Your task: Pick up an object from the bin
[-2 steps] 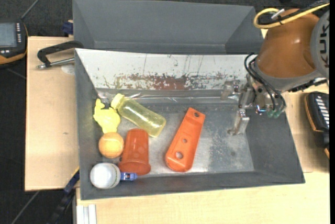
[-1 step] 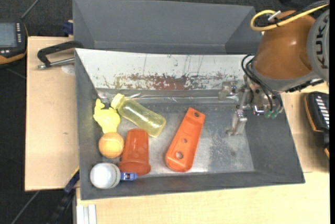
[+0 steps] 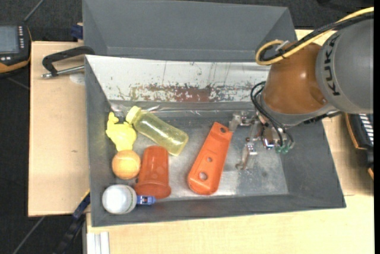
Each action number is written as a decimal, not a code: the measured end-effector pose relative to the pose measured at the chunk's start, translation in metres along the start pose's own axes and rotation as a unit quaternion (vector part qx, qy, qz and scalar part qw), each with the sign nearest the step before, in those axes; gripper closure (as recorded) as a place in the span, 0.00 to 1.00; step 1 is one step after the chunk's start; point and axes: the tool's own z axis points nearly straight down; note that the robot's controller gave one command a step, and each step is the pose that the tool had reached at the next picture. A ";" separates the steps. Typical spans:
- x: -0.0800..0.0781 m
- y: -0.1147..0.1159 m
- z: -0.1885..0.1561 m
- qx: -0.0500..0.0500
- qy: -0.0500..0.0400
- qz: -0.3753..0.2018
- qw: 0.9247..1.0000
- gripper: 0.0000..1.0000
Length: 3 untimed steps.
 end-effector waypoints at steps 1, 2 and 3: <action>-0.011 0.031 0.016 0.000 0.001 -0.066 0.998 0.00; -0.014 0.041 0.014 0.001 -0.002 -0.072 0.997 0.00; -0.023 0.052 0.002 0.000 -0.002 -0.102 0.995 0.00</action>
Offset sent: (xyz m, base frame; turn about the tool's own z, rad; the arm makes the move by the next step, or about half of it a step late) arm 0.0063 0.0738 -0.0275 -0.0927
